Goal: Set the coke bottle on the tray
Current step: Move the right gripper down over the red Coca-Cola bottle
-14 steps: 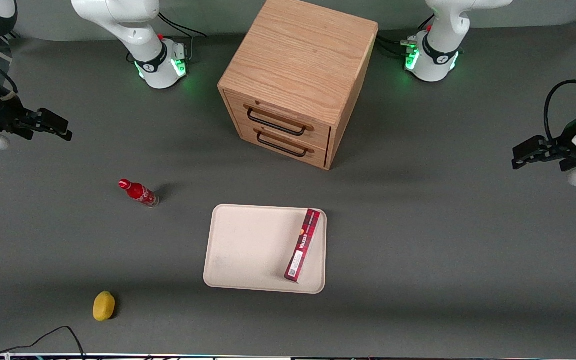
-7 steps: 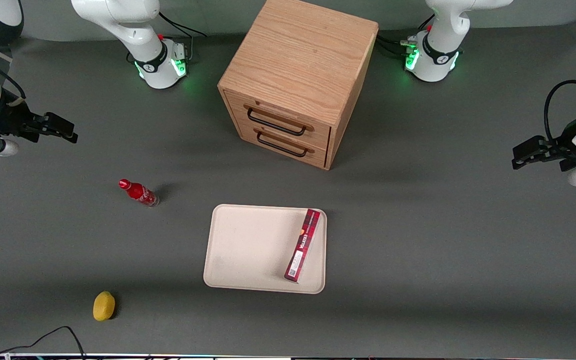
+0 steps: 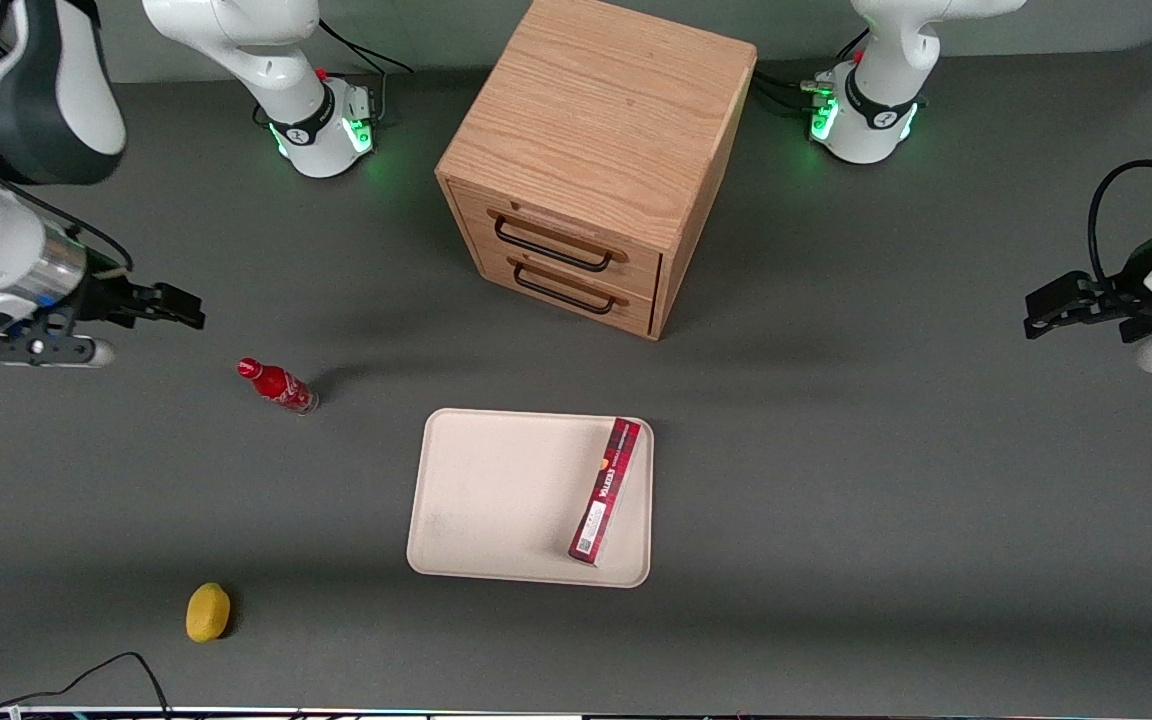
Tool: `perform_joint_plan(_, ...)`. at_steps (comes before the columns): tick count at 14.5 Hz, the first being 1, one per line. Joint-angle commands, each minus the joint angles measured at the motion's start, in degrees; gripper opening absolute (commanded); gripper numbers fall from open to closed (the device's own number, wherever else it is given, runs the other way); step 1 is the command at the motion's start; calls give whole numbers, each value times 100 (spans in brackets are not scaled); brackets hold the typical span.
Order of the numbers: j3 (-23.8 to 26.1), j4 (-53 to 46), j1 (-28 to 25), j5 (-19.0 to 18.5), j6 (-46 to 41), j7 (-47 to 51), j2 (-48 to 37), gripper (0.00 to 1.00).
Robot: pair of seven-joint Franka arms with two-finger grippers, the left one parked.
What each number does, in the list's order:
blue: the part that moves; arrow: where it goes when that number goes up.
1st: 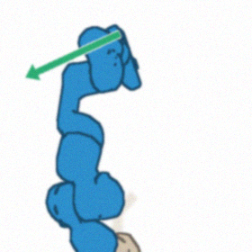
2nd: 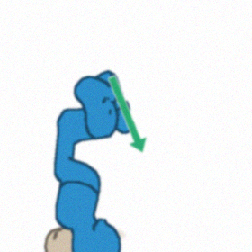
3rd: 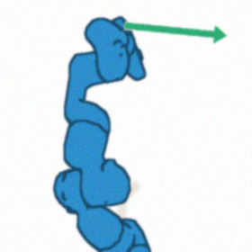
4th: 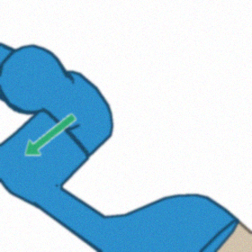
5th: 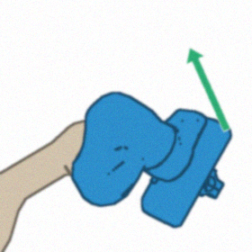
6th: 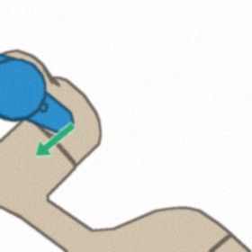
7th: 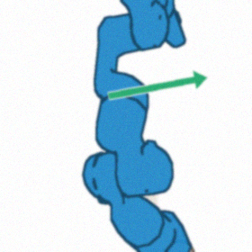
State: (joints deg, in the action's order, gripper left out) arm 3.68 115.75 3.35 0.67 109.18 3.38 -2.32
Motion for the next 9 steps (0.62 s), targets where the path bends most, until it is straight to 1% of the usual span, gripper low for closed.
perform_joint_plan(1, 142, 789, 34, 109, 1093, -127, -50, 100)
perform_joint_plan(5, 168, 1028, 8, 47, 2017, -144, 459, 100)
perform_joint_plan(9, 168, 1441, 8, 29, 2651, -144, 531, 99)
